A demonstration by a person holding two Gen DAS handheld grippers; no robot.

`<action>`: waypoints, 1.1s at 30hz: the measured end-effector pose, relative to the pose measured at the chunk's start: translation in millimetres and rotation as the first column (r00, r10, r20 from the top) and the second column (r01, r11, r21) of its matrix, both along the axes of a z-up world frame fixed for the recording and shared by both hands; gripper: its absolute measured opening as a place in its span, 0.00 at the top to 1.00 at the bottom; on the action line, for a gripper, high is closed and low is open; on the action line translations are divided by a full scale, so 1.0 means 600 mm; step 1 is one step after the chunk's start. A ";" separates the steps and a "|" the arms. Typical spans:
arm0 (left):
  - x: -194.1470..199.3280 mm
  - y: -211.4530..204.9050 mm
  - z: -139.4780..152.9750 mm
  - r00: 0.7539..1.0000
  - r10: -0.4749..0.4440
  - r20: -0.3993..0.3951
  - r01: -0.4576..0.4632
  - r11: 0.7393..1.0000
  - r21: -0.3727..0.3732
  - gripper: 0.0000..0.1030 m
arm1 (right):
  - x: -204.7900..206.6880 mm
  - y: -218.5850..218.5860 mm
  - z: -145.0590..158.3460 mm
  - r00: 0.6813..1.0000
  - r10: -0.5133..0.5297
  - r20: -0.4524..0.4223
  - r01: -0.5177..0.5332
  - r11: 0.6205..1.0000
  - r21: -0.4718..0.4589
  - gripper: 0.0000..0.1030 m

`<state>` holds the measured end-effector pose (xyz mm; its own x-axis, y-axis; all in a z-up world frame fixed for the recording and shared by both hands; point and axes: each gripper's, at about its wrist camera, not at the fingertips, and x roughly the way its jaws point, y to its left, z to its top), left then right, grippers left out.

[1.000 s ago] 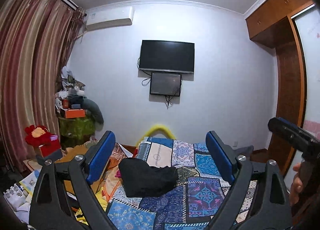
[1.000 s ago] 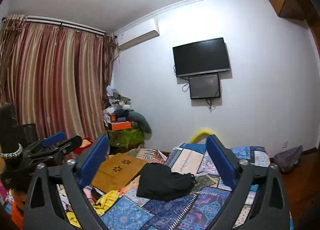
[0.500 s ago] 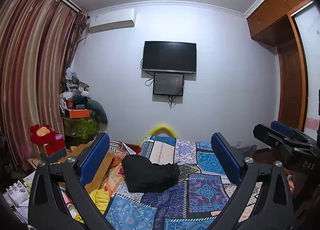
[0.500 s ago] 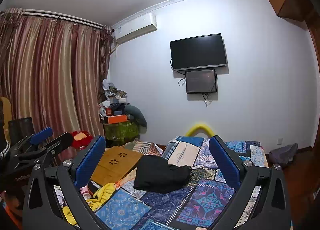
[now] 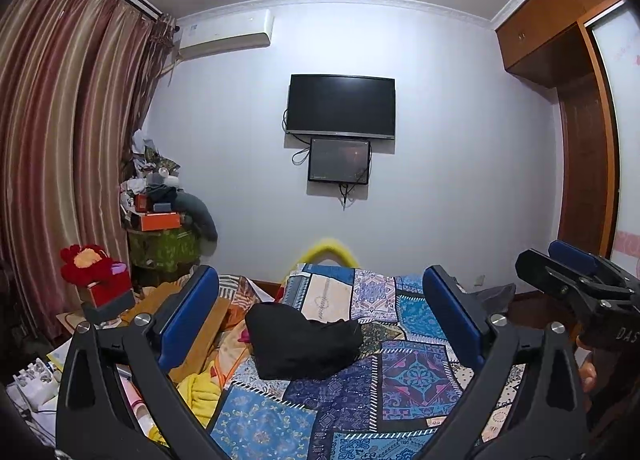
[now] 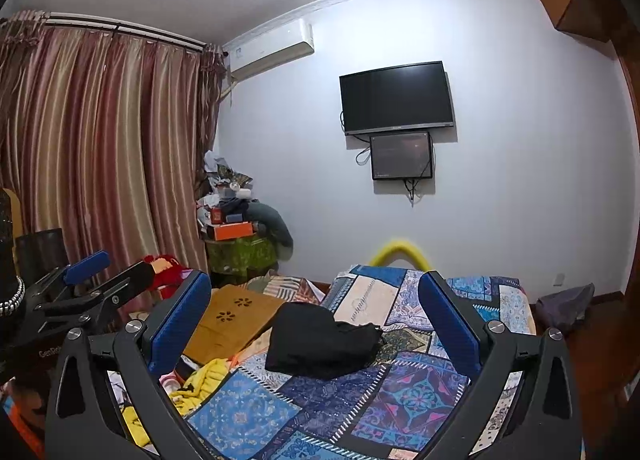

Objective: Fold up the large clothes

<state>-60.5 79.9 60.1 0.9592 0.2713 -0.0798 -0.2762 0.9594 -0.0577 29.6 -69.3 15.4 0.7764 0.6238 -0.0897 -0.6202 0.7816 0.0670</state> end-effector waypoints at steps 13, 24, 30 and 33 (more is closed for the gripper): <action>0.015 0.000 -0.004 1.000 -0.005 -0.024 0.005 1.000 -0.015 0.01 | -0.007 0.002 0.006 1.000 0.000 -0.003 0.000 1.000 -0.010 0.00; 0.014 -0.005 -0.008 1.000 0.000 -0.017 0.000 1.000 -0.006 0.01 | -0.008 0.006 0.005 1.000 0.002 -0.013 -0.002 1.000 -0.024 0.00; 0.018 -0.003 -0.011 0.999 -0.014 -0.030 0.013 0.999 -0.029 0.01 | -0.005 0.003 0.008 1.000 -0.001 -0.020 0.000 1.000 -0.021 0.00; 0.019 -0.004 -0.012 0.999 -0.019 -0.032 0.018 0.999 -0.032 0.01 | -0.006 0.001 0.006 1.000 0.001 -0.019 -0.001 1.000 -0.018 0.00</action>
<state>-48.9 77.5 53.1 0.9607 0.2508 -0.1188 -0.2611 0.9620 -0.0800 26.1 -68.8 19.0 0.7736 0.6230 -0.1160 -0.6200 0.7819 0.0645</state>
